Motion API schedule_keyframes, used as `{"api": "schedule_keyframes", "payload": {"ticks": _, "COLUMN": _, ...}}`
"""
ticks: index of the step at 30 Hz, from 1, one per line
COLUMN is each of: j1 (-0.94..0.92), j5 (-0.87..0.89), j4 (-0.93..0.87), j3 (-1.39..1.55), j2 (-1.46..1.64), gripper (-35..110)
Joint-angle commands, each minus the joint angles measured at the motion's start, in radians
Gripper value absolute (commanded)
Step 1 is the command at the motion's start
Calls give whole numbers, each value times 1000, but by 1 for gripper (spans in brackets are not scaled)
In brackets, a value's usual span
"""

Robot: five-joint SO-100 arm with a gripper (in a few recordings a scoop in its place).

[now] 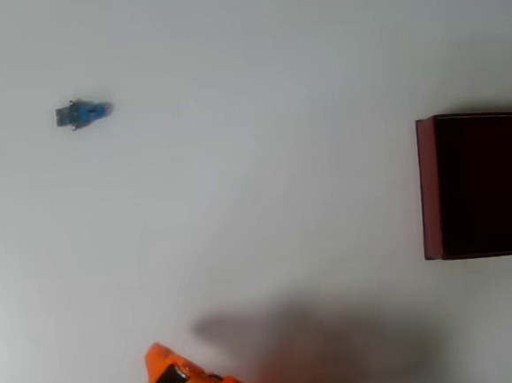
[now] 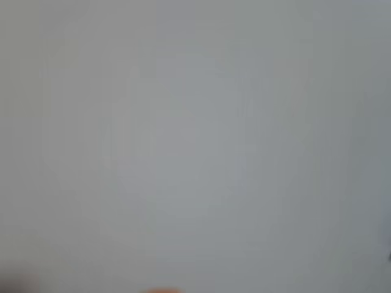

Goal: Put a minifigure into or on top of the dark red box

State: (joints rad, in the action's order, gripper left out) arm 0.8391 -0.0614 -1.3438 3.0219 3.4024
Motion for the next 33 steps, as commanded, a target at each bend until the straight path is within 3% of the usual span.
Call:
{"api": "schedule_keyframes", "payload": {"ticks": 1, "j1": 15, "j5": -17, "j4": -12, "j3": -2, "j2": 8, "gripper": 0}}
{"api": "schedule_keyframes", "payload": {"ticks": 23, "j1": 15, "j5": -9, "j4": -12, "j3": -2, "j2": 8, "gripper": 0}}
{"api": "schedule_keyframes", "payload": {"ticks": 28, "j1": -14, "j5": 48, "j4": -15, "j3": -5, "j2": 8, "gripper": 18}}
{"api": "schedule_keyframes", "payload": {"ticks": 33, "j1": -81, "j5": 173, "j4": -18, "j3": -35, "j2": 6, "gripper": 22}}
